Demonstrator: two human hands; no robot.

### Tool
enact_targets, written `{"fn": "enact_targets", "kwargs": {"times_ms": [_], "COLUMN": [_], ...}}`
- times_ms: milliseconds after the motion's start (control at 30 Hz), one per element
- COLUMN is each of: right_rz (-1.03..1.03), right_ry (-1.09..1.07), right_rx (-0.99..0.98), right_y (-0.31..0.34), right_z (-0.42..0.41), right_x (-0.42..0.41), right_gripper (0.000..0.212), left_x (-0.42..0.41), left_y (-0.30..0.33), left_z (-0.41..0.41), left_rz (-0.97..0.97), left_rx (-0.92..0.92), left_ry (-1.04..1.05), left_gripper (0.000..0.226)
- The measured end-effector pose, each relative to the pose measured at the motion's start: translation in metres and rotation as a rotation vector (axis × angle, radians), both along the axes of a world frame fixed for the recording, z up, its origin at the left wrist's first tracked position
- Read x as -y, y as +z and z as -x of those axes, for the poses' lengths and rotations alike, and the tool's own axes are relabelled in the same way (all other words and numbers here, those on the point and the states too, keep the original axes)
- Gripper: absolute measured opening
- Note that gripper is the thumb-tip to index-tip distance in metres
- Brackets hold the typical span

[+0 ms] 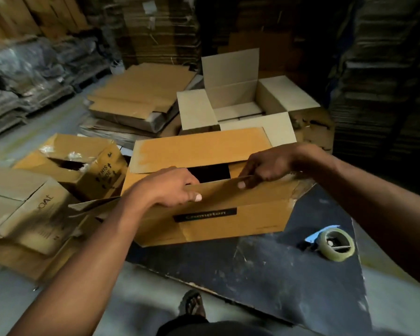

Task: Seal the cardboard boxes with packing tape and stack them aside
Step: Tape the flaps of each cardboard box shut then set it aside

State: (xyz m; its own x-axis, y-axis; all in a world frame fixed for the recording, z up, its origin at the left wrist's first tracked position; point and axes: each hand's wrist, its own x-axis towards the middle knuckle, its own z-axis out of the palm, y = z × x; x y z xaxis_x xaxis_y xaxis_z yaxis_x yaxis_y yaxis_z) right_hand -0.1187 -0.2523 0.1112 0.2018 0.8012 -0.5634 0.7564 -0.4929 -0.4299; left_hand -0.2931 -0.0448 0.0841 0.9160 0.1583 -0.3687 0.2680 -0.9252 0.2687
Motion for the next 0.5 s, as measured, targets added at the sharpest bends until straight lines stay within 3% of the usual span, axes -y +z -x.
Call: {"fn": "enact_targets", "kwargs": {"times_ms": [133, 233, 333, 500], "right_rz": [0.007, -0.138, -0.277, -0.154], "right_ry": [-0.082, -0.153, -0.353, -0.65], "right_rx": [-0.049, 0.159, 0.466, 0.578], "right_y": [-0.004, -0.024, -0.052, -0.115], "right_z": [-0.021, -0.043, -0.066, -0.08], "right_x": [-0.024, -0.04, -0.053, -0.046], "right_gripper": [0.036, 0.024, 0.046, 0.079], "left_x": [-0.035, -0.059, -0.081, -0.121], "left_y": [0.006, -0.007, -0.037, -0.107], "left_z": [-0.027, -0.05, -0.073, -0.1], "left_rz": [0.066, -0.053, -0.185, 0.017], "left_rx": [-0.003, 0.154, 0.291, 0.308], "left_ry": [0.041, 0.063, 0.052, 0.022], "left_gripper": [0.036, 0.059, 0.063, 0.055]}}
